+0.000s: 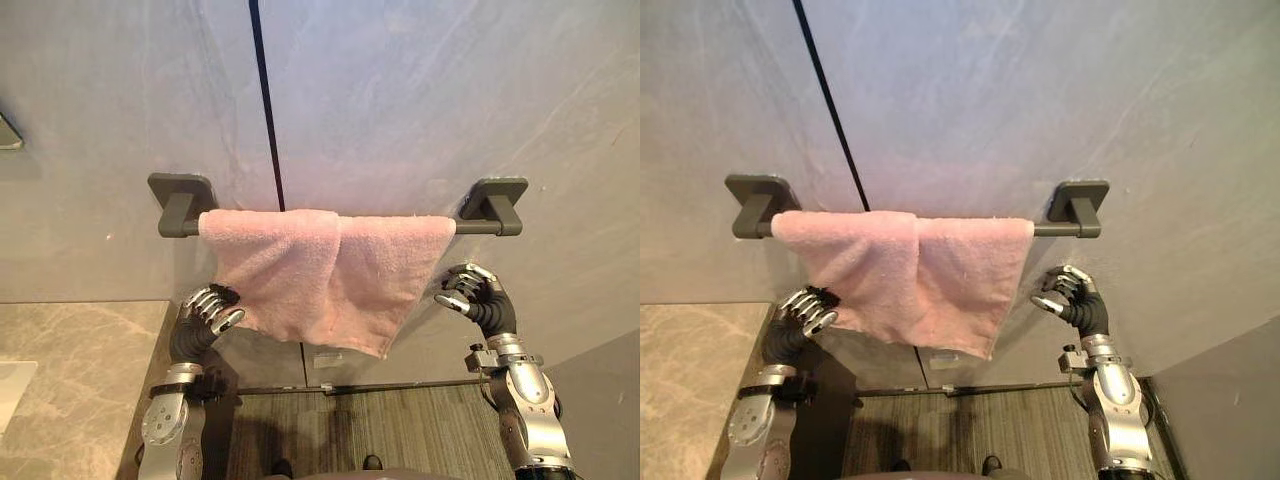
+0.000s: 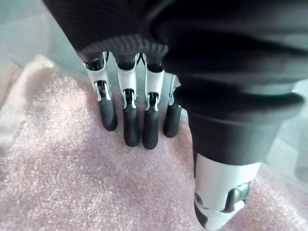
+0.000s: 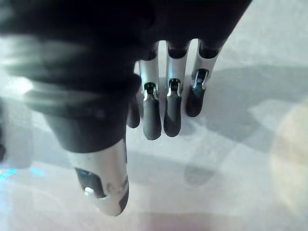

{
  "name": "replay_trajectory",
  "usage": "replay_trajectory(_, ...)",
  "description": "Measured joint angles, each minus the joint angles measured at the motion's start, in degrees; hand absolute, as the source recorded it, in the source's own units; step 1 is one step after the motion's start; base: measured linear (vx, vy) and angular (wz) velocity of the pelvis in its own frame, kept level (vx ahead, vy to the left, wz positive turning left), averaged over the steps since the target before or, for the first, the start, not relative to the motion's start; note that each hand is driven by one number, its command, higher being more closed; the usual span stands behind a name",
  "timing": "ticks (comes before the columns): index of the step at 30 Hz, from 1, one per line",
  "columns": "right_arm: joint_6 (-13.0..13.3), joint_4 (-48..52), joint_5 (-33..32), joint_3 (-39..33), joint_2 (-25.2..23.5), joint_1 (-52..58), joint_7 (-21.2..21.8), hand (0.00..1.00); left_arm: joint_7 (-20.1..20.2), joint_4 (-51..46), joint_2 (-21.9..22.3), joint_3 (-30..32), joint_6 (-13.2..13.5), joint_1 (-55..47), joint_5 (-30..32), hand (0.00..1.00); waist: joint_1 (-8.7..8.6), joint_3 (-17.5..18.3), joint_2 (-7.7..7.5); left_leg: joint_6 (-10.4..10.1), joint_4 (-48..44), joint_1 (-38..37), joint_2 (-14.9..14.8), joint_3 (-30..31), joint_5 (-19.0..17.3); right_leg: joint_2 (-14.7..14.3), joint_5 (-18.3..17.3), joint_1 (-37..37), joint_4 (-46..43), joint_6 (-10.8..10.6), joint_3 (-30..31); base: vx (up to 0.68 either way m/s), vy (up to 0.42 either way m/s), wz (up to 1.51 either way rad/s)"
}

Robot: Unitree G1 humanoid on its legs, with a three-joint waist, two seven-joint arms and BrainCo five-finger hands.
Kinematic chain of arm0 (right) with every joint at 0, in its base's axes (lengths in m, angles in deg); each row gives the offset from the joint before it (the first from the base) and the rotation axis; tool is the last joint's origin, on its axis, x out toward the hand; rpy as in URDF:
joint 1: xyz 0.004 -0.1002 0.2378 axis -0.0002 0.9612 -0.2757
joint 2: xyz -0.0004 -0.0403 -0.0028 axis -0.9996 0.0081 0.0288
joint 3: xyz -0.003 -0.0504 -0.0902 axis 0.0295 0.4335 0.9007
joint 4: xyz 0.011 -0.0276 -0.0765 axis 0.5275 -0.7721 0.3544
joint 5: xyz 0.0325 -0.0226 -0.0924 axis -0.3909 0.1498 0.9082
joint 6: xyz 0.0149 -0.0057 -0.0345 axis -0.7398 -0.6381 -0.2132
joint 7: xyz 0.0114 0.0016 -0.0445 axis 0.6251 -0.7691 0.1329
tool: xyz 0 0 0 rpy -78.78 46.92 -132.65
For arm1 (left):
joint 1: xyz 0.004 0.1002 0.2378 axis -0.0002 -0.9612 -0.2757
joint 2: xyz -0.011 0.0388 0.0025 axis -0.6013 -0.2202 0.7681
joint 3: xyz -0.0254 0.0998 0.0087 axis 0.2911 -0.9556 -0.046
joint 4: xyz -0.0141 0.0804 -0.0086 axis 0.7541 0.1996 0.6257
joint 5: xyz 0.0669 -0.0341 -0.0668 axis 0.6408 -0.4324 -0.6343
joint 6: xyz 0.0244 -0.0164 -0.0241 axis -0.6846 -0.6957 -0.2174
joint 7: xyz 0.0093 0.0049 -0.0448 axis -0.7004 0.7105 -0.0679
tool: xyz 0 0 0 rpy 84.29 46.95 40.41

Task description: Organize washtable

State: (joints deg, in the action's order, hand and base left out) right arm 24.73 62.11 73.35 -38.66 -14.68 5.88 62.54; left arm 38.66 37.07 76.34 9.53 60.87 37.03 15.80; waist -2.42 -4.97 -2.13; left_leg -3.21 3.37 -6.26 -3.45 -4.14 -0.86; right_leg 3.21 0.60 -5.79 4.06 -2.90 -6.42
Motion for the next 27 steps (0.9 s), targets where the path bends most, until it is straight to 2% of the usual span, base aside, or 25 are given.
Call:
replay_trajectory(6, 0.0, 0.1, 0.2, -1.1, -2.0, 1.9, -0.1, 0.00, 0.0, 0.3, 2.0, 0.8, -0.1, -1.8, -0.4, 0.00, 0.08, 0.9, 0.40, 0.0, 0.0, 0.0, 0.0, 0.0, 0.0, 0.0, 0.0, 0.0, 0.0, 0.0, 0.0, -0.01, -0.003, 0.00)
replay_trajectory(13, 0.0, -0.2, 4.7, -1.6, -3.4, 4.1, -1.5, 0.00, 0.4, 4.8, 3.7, 0.6, -0.6, -2.1, -1.1, 0.00, 0.09, 0.9, 0.41, 0.0, 0.0, 0.0, 0.0, 0.0, 0.0, 0.0, 0.0, -0.1, 0.0, 0.0, 0.0, -0.01, -0.001, 0.00)
replay_trajectory(20, -0.2, -12.1, 7.1, -1.4, -3.8, 4.5, -2.9, 0.00, 0.1, 15.3, 3.2, -1.2, -1.9, -2.1, -0.8, 0.00, -0.01, 0.9, 0.74, 0.0, -0.2, -0.3, 0.0, 0.8, 0.0, 0.1, 0.0, -0.9, 0.2, 0.0, -1.1, -0.02, -0.008, 0.05)
replay_trajectory(27, -1.2, -22.6, 11.4, -1.1, -3.8, 5.3, -3.9, 0.00, -1.8, 24.5, 2.3, -2.0, -2.7, -2.1, 5.3, 0.00, 0.00, 1.3, 2.08, -0.1, -0.2, -0.3, -0.1, 0.8, 0.0, 0.0, 0.0, -0.9, 0.1, 0.0, -1.1, -0.01, -0.003, 0.00)
